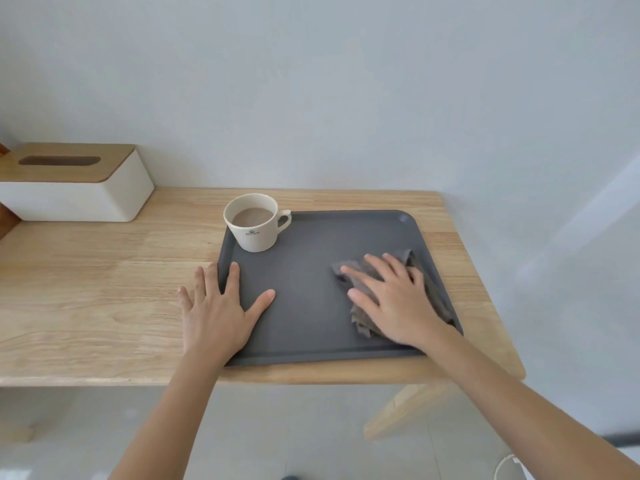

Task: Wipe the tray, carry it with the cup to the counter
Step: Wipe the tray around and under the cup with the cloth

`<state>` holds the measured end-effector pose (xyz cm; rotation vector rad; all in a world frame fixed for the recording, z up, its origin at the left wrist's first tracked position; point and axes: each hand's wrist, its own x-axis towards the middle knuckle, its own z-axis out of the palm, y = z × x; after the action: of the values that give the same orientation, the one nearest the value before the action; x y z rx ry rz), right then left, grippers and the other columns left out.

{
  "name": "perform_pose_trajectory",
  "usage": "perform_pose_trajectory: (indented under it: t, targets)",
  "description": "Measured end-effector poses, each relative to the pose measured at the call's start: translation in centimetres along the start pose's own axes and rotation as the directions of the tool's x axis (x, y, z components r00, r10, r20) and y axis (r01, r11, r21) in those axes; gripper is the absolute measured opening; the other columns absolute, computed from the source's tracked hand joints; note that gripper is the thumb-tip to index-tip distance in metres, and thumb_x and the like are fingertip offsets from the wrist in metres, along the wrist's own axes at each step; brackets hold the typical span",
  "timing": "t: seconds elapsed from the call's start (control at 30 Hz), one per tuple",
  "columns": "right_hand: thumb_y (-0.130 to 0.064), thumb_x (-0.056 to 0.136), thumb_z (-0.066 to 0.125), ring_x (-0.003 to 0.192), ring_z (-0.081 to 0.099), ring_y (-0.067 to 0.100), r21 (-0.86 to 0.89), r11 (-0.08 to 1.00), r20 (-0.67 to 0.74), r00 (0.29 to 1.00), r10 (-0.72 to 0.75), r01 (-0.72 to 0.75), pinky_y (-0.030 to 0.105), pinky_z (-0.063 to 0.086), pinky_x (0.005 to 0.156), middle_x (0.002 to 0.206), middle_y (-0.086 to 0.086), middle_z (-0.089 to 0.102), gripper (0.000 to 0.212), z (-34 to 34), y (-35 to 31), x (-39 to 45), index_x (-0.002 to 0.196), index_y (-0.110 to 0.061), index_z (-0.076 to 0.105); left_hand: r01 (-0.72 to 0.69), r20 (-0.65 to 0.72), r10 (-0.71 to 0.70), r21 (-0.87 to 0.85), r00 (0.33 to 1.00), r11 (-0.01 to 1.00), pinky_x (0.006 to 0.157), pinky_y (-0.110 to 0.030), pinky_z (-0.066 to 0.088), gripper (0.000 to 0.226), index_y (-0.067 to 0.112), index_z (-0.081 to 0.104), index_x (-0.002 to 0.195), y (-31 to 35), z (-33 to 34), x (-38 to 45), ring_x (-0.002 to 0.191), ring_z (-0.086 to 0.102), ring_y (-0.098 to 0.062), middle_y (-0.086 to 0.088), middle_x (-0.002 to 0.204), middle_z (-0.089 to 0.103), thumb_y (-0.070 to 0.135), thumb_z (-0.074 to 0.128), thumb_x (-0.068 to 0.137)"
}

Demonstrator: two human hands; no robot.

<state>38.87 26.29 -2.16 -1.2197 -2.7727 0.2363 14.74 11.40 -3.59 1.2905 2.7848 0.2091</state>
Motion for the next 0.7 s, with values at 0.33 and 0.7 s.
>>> perform_pose_trajectory:
  t: [0.33,0.7]
  targets:
    - [-0.063,0.091,0.012,0.148,0.002,0.027,0.044,0.999,0.032,0.999,-0.008,0.007,0.055,0.006,0.114,0.161,0.0,0.011,0.052,1.1,-5.6,1.6,0.142,-0.054,0.019,-0.006,0.001,0.006,0.002,1.0,1.0,0.118,-0.055,0.008,0.094,0.025,0.015,0.153,0.1,-0.2,0.0,0.15,0.003,-0.03,-0.012,0.161,0.012,0.082,0.013,0.079]
    - [-0.059,0.093,0.017,0.146,0.004,0.033,0.059,0.976,0.063,0.976,0.208,-0.212,0.061,0.006,0.112,0.16,0.006,0.013,0.051,0.5,-4.2,7.6,0.143,-0.051,0.021,-0.016,0.01,0.016,0.018,1.0,1.0,0.118,-0.055,0.008,0.093,0.025,0.013,0.153,0.2,-0.2,-0.1,0.15,0.003,-0.03,-0.012,0.161,0.011,0.081,0.012,0.079]
